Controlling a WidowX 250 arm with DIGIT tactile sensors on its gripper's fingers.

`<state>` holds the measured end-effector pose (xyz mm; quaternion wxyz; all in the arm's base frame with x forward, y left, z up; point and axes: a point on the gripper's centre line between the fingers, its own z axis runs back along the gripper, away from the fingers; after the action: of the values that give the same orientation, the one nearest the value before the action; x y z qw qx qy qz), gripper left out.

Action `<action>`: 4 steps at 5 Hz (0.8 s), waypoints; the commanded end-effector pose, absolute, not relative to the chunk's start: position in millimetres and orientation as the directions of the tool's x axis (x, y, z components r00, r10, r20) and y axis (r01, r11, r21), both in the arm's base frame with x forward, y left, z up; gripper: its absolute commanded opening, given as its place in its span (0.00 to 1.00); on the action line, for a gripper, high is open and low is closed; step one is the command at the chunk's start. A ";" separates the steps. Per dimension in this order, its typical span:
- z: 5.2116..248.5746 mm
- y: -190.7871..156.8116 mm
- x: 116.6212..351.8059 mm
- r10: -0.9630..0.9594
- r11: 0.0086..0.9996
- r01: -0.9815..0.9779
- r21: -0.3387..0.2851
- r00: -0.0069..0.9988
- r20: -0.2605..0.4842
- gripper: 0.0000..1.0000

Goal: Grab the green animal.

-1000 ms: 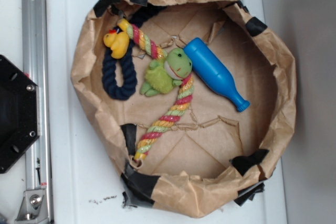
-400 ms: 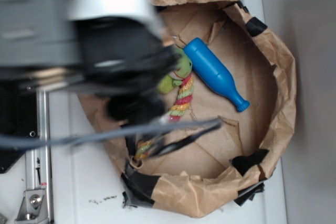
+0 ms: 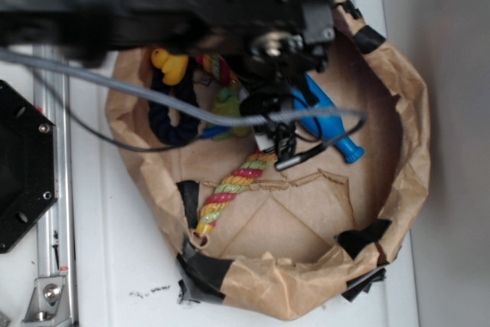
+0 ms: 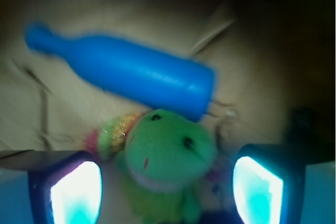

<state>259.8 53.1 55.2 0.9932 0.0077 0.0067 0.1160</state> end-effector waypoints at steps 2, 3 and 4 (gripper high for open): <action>44.8 49.2 274.3 -0.097 0.995 0.096 -0.030 0.995 -0.033 0.00; 56.1 43.9 268.2 -0.074 0.996 0.074 0.057 0.997 0.001 0.00; 86.0 36.2 267.3 -0.057 0.995 0.052 0.084 0.996 0.068 0.00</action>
<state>263.3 36.5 74.9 0.9991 0.0381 -0.0081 -0.0182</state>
